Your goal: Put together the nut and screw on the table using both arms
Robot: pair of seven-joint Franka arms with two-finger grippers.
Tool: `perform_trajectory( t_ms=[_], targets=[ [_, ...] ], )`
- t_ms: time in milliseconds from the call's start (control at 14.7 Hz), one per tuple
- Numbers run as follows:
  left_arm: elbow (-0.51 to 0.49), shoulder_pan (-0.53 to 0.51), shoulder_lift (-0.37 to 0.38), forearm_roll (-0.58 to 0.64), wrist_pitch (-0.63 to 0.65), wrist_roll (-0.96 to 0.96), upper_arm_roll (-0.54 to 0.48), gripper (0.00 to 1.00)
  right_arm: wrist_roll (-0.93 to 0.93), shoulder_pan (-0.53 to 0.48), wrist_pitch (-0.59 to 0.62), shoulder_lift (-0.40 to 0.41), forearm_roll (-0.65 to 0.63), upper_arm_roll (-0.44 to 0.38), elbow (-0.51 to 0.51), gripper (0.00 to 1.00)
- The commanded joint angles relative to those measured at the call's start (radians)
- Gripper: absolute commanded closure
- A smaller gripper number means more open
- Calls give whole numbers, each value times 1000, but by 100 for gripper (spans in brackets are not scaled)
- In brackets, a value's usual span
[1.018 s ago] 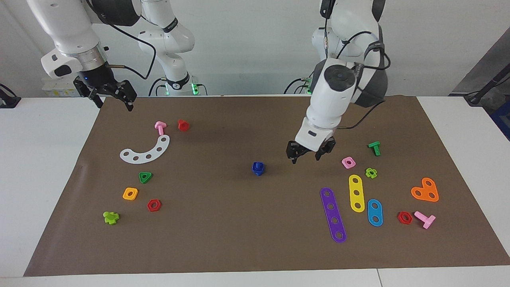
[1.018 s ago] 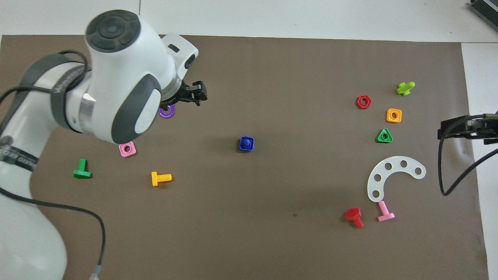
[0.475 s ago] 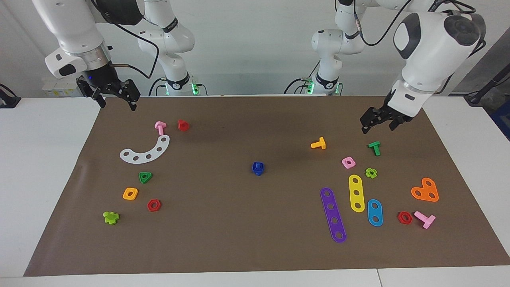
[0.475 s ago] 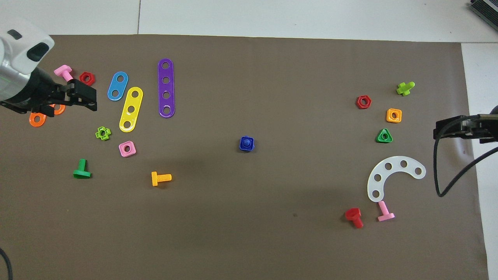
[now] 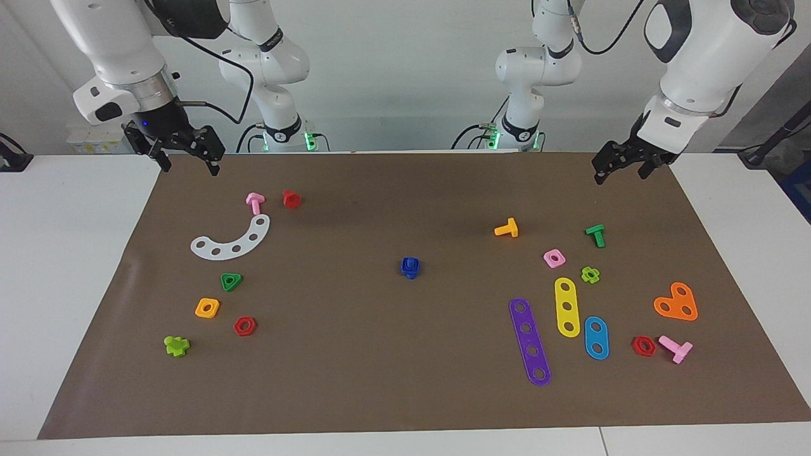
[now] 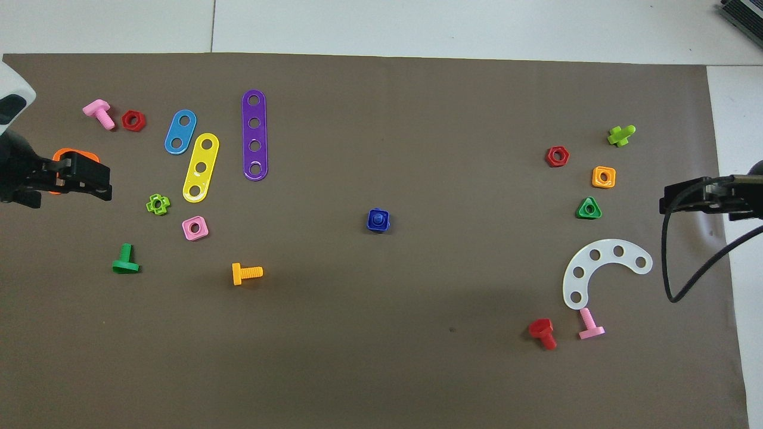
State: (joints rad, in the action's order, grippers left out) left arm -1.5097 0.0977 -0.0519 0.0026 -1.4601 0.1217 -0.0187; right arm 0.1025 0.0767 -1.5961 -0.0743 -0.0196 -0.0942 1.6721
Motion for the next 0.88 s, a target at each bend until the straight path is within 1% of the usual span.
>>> perform_trajectory(
  t_ms=[0, 68, 136, 475, 543, 814],
  targets=[
    [-134, -15, 105, 19, -11, -28, 5, 0, -7, -5, 28, 7, 17, 1, -20, 0],
    [-158, -15, 124, 19, -19, -28, 5, 0, -7, -5, 27, 5, 15, 1, -19, 0],
    [-156, -15, 130, 19, -22, -28, 5, 0, -7, -5, 27, 5, 14, 1, -19, 0],
    [-141, -18, 116, 17, -127, -105, -1, 0, -7, -5, 27, 4, 17, 1, -15, 0],
    [-141, -33, 113, 16, -147, -140, -1, 0, -6, -5, 27, 2, 17, 1, -14, 0],
    [-135, -36, 107, 17, -163, -152, 0, 0, -4, -6, 27, 1, 17, 1, -9, 0]
  ],
)
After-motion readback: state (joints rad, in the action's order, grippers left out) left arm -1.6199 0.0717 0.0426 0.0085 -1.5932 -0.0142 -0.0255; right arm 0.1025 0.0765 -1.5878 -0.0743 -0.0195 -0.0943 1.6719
